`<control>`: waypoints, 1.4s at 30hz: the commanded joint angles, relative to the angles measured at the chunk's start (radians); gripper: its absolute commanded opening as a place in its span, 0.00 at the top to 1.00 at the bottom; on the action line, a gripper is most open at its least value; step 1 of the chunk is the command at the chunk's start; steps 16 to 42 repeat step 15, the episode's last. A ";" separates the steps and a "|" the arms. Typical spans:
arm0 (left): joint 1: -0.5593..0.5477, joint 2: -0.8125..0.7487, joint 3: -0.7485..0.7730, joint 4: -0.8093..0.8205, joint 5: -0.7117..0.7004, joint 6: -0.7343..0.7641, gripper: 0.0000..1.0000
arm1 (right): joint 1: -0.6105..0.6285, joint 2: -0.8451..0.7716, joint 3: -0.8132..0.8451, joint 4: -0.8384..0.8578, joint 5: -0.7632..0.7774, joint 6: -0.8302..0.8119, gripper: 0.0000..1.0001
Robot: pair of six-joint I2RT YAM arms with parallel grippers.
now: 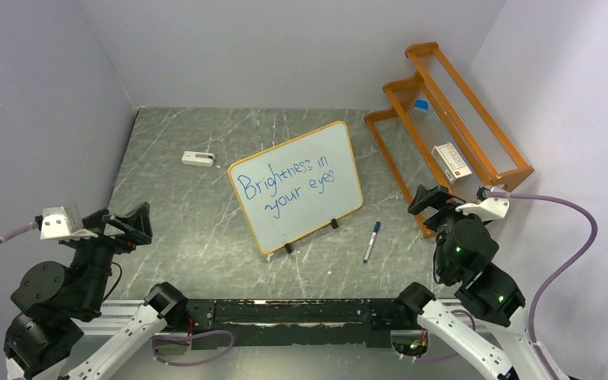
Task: Write a sentence on the whiteboard
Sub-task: Put down the whiteboard marker at the center of the board, then reset both arms
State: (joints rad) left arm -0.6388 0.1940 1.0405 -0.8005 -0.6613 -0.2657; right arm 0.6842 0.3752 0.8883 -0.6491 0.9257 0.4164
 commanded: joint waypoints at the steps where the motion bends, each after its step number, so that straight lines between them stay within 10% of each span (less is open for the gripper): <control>1: 0.004 -0.014 -0.036 0.030 -0.044 -0.008 0.03 | -0.001 -0.037 -0.033 0.035 0.058 -0.072 0.00; 42: 0.004 0.015 -0.081 0.063 -0.044 -0.020 0.03 | -0.001 -0.099 -0.076 0.085 0.058 -0.112 0.00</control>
